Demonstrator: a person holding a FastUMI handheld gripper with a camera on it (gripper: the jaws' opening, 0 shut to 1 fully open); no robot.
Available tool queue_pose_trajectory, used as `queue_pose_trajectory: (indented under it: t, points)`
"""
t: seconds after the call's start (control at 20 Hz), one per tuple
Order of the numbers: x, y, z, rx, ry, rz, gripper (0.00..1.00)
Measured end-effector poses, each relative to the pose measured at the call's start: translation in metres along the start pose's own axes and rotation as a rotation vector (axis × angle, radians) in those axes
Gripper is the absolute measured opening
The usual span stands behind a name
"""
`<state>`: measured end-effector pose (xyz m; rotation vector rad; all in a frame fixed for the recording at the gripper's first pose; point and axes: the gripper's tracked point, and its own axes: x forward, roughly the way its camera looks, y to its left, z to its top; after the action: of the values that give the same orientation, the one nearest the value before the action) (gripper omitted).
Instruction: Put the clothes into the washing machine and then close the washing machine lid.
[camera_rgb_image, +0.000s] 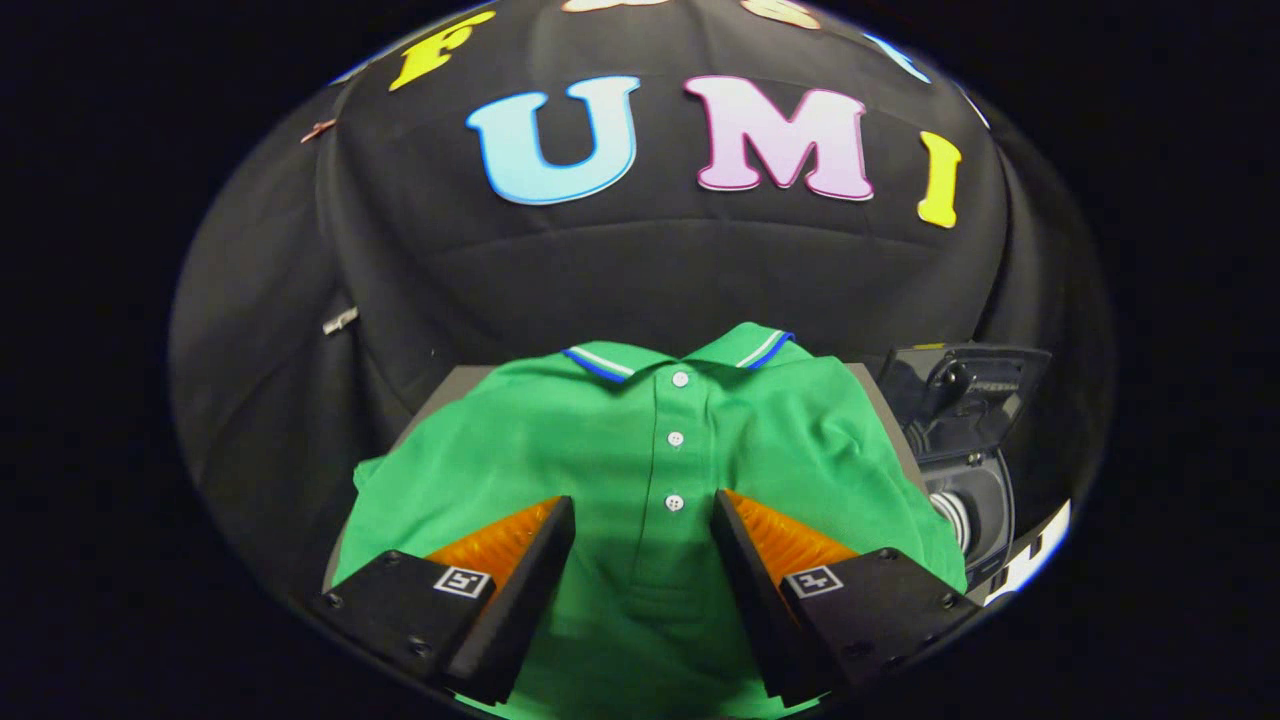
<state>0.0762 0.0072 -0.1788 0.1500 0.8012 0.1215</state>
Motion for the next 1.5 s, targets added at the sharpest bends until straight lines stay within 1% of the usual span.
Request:
queue_pose_trajectory:
  t: [0.05,0.15,0.2,0.3,0.4,0.5,0.55,0.6,0.75,0.8,0.85,0.9,0.95,1.05,1.15,1.25,1.4,1.5]
  points:
    - [0.004,-0.004,0.002,-0.032,-0.015,-0.017,0.92]
    - [-0.001,-0.007,0.002,-0.041,-0.018,-0.031,0.74]
    - [0.000,-0.008,0.001,-0.024,-0.012,-0.031,0.73]
    - [0.003,-0.010,0.001,-0.007,-0.002,-0.026,0.54]
    - [0.002,-0.009,-0.002,-0.040,0.019,-0.003,0.35]
    - [0.001,-0.010,-0.002,-0.082,0.046,0.005,0.35]
    - [-0.004,-0.014,0.004,-0.118,0.048,-0.008,0.35]
    - [0.002,-0.018,0.000,-0.139,0.048,-0.017,0.06]
    - [-0.007,-0.009,0.011,-0.220,0.011,-0.018,0.05]
    - [-0.010,-0.003,0.019,-0.237,-0.032,-0.002,0.05]
    - [-0.011,0.002,0.020,-0.275,-0.046,0.022,0.05]
    - [-0.014,-0.001,0.006,-0.353,0.015,0.051,0.05]
    - [-0.017,-0.008,-0.005,-0.382,0.084,0.052,0.06]
    - [-0.023,-0.005,-0.005,-0.302,0.064,0.080,0.06]
    - [-0.028,-0.006,0.007,-0.318,0.030,0.102,0.06]
    - [-0.040,0.001,0.018,-0.279,-0.013,0.143,0.06]
    - [-0.058,0.003,0.040,-0.233,-0.087,0.157,0.06]
    - [-0.066,-0.002,0.053,-0.210,-0.112,0.158,0.06]
